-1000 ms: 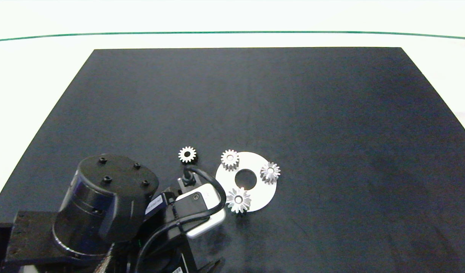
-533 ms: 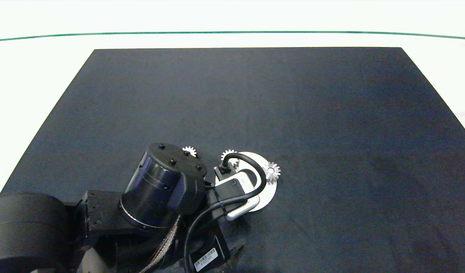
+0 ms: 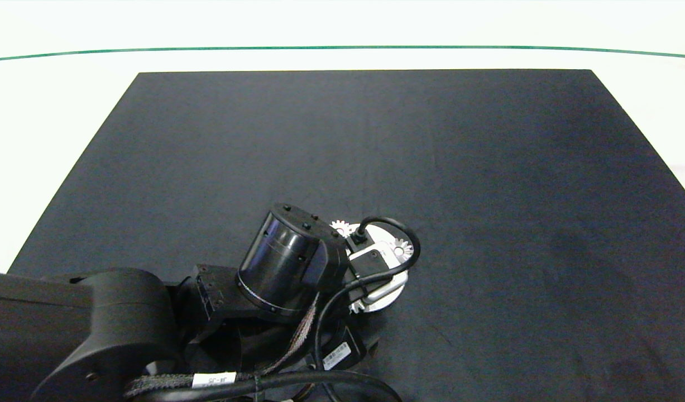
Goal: Remove an incorrectly installed larger gear and replace it with the correct smaller gear
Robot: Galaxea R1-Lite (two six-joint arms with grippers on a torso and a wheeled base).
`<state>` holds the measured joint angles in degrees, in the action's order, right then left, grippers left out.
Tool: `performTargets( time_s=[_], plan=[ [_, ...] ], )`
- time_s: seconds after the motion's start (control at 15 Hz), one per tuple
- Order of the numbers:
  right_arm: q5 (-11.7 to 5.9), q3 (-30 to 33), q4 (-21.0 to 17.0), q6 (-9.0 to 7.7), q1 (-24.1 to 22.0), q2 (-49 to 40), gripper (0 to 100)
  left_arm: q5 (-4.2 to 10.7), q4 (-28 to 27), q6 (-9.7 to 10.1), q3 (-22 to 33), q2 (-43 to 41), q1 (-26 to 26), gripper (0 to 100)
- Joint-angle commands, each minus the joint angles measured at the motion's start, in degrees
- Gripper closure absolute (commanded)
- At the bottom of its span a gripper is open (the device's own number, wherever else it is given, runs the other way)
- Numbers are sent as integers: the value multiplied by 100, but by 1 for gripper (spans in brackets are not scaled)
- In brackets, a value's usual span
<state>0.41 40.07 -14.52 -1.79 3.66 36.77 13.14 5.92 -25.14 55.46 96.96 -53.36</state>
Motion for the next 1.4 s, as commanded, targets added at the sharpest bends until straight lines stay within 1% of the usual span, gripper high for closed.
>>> performTargets(
  time_s=[0.07,0.47,0.6,1.07,1.2,1.4],
  plan=[
    [2,1,-16,-5,3,-56,0,22,14,-18,53,174,18,0],
    [2,-8,-16,-5,3,-64,0,39,23,0,194,385,71,0],
    [2,-8,-16,3,3,-64,0,39,23,-9,220,402,159,1],
    [2,-26,-16,3,12,-91,0,39,-39,9,264,420,256,16],
    [11,-34,-16,3,12,-91,0,39,-56,114,282,429,256,19],
    [11,-52,-16,3,12,-100,0,39,-355,158,387,420,247,25]
  ],
)
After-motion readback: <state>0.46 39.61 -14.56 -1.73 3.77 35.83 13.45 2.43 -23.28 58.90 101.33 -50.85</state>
